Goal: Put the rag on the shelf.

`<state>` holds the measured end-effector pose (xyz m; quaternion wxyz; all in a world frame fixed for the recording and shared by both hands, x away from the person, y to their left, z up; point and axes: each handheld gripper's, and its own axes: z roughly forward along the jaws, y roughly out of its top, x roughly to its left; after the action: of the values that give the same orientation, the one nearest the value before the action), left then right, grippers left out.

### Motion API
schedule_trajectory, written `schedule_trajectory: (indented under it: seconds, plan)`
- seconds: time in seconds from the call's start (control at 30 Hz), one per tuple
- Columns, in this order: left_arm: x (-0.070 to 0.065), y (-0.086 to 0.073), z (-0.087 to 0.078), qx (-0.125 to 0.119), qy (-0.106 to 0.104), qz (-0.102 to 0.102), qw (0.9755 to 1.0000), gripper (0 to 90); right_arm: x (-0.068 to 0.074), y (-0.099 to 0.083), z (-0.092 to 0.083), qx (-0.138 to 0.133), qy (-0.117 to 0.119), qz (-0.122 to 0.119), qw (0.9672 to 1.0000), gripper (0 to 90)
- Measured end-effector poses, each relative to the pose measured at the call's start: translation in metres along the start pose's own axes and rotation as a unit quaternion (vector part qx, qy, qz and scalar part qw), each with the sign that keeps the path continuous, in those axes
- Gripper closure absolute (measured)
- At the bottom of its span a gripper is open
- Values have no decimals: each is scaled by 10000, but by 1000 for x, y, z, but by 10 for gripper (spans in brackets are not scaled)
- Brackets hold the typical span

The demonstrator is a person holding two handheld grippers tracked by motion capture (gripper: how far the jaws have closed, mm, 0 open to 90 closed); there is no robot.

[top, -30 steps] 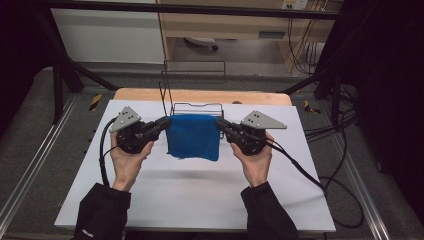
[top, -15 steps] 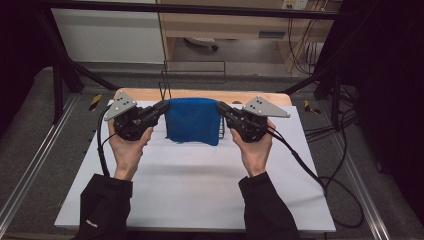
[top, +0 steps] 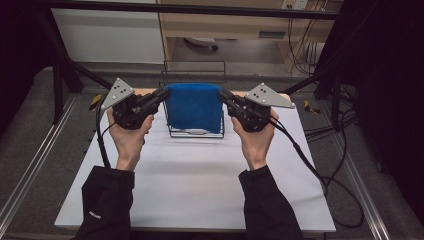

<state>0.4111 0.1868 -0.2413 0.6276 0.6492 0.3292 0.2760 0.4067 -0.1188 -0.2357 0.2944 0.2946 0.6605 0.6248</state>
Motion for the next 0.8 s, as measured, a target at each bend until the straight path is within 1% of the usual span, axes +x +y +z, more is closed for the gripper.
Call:
schedule_trajectory:
  seconds: [0.03, 0.13, 0.17, 0.4, 0.43, 0.47, 0.53, 0.63, 0.67, 0.8]
  plan:
    - [0, 1, 1, -23, -20, -58, 10000, 850, 0, 0, 0, 0, 0, 0, 10000, 865]
    - [2, 6, 2, -87, 15, -26, 10000, 850, -2, 5, 2, -44, 12, 16, 10000, 865]
    - [2, 7, 3, -96, -19, -70, 9999, 849, -2, 7, 3, -68, 8, 21, 10000, 865]
    - [5, 18, 6, -260, 4, -52, 9996, 850, -6, 19, 8, -215, -16, 52, 9998, 865]
    - [5, 20, 6, -293, 8, -50, 9996, 850, -6, 21, 8, -235, -20, 20, 9997, 866]
    - [5, 22, 6, -344, 41, -9, 9994, 850, -6, 24, 8, -250, -24, 37, 9997, 865]
    - [6, 27, 7, -377, 15, -29, 9993, 850, -6, 28, 9, -288, -41, 14, 9996, 865]
    - [6, 33, 9, -463, 65, -4, 9989, 850, -7, 34, 10, -349, -49, 0, 9994, 865]
    - [6, 35, 9, -453, 44, -25, 9990, 850, -7, 35, 11, -368, -54, -1, 9993, 865]
    - [6, 44, 11, -562, 40, -22, 9984, 850, -9, 41, 12, -454, -91, -26, 9989, 865]
